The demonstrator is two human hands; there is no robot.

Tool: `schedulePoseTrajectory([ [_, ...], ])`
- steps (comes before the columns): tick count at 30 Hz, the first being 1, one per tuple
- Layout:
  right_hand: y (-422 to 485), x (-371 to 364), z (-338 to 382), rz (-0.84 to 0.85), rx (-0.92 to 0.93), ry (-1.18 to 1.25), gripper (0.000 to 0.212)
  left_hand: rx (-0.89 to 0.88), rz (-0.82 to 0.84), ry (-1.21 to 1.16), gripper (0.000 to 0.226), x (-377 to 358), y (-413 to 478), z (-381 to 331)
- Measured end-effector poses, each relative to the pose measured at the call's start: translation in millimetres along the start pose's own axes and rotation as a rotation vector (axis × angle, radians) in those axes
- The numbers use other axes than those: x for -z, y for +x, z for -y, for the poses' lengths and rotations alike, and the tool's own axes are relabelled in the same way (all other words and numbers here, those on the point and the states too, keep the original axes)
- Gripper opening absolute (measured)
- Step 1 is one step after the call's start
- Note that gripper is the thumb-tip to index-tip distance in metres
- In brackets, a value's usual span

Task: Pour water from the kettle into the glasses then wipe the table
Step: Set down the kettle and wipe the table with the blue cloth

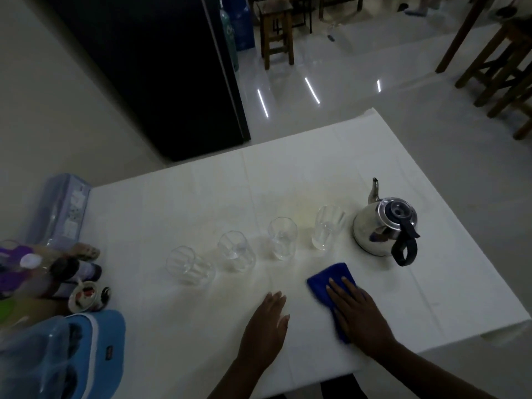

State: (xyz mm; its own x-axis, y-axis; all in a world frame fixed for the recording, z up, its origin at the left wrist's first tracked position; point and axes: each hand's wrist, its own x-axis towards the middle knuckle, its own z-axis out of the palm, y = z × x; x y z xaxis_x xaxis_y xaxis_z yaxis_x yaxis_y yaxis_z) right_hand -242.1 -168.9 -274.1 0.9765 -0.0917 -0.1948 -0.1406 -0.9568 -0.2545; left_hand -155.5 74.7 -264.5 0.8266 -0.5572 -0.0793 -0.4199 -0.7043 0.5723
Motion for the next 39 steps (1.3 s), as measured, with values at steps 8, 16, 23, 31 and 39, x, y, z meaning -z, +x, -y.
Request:
schedulePoseTrajectory([
  [8,19,-4,54,-0.011,-0.070,0.098,0.060,0.019,0.001,0.014,0.051,7,-8,6],
  [16,20,-8,29,-0.031,-0.045,0.067,0.059,-0.004,-0.022,0.076,0.050,12,-19,16],
  [23,5,-30,59,0.013,0.109,0.121,0.087,0.023,-0.024,0.028,0.056,12,-13,16],
  [31,37,-12,61,-0.048,-0.116,0.150,0.075,0.025,-0.022,0.041,0.057,15,-16,28],
  [39,-2,-29,53,0.054,0.278,0.025,0.094,0.027,-0.013,0.033,0.055,26,-13,23],
])
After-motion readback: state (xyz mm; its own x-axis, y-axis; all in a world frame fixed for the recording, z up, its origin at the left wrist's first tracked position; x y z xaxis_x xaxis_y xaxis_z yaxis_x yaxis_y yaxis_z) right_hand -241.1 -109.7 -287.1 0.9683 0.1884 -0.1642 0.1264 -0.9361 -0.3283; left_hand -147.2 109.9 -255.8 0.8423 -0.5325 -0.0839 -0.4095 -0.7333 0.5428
